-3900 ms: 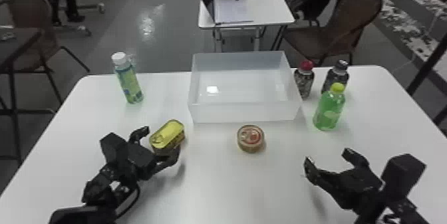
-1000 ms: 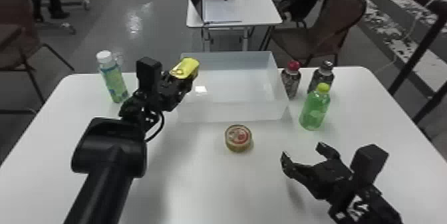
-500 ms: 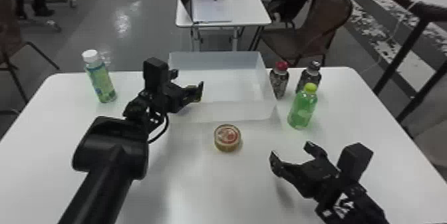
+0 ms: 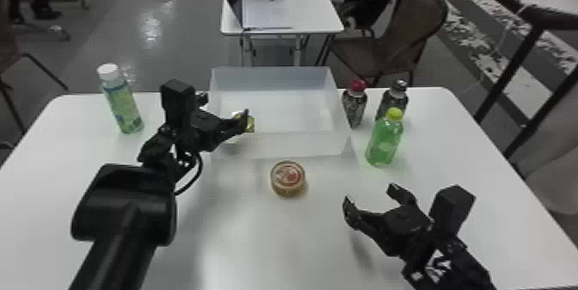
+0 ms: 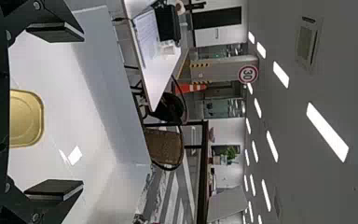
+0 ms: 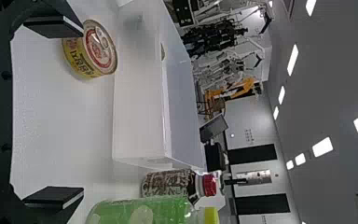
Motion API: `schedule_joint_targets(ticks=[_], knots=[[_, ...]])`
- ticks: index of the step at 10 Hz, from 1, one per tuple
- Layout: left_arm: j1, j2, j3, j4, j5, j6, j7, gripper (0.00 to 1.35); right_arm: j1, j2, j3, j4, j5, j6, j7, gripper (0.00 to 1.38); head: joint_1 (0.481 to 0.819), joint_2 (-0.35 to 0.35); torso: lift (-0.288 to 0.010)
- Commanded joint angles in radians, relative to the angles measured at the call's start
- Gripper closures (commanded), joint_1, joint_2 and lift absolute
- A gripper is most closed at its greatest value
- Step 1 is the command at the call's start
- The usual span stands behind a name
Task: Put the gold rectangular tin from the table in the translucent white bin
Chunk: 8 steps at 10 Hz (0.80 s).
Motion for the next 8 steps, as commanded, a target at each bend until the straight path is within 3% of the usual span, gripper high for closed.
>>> schedule_joint_targets(ticks=[1,5,6,7,8], knots=[[0.093,-0.003,0.069,-0.103,0.010,0.015,0.003,0.18,0.004,-0.003,0.000,-0.007,0.002,0.000,0.000,0.10,0.695,-0.036,-0.127],[0.387,-0.003,0.155,-0.371,0.125,-0.014,0.158,0.18,0.017,-0.017,-0.005,-0.027,-0.001,0.000,-0.002,0.10,0.695,0.060,-0.127],[0.459,-0.003,0.137,-0.410,0.165,-0.036,0.262,0.18,0.022,-0.020,-0.008,-0.028,-0.001,0.000,-0.002,0.10,0.695,0.083,-0.127],[0.518,-0.003,0.125,-0.436,0.196,-0.053,0.319,0.18,0.031,-0.021,-0.012,-0.035,0.001,0.000,-0.002,0.10,0.695,0.106,-0.127],[0.568,-0.003,0.123,-0.450,0.220,-0.092,0.321,0.18,0.036,-0.025,-0.015,-0.039,0.001,0.000,-0.002,0.10,0.695,0.118,-0.127]])
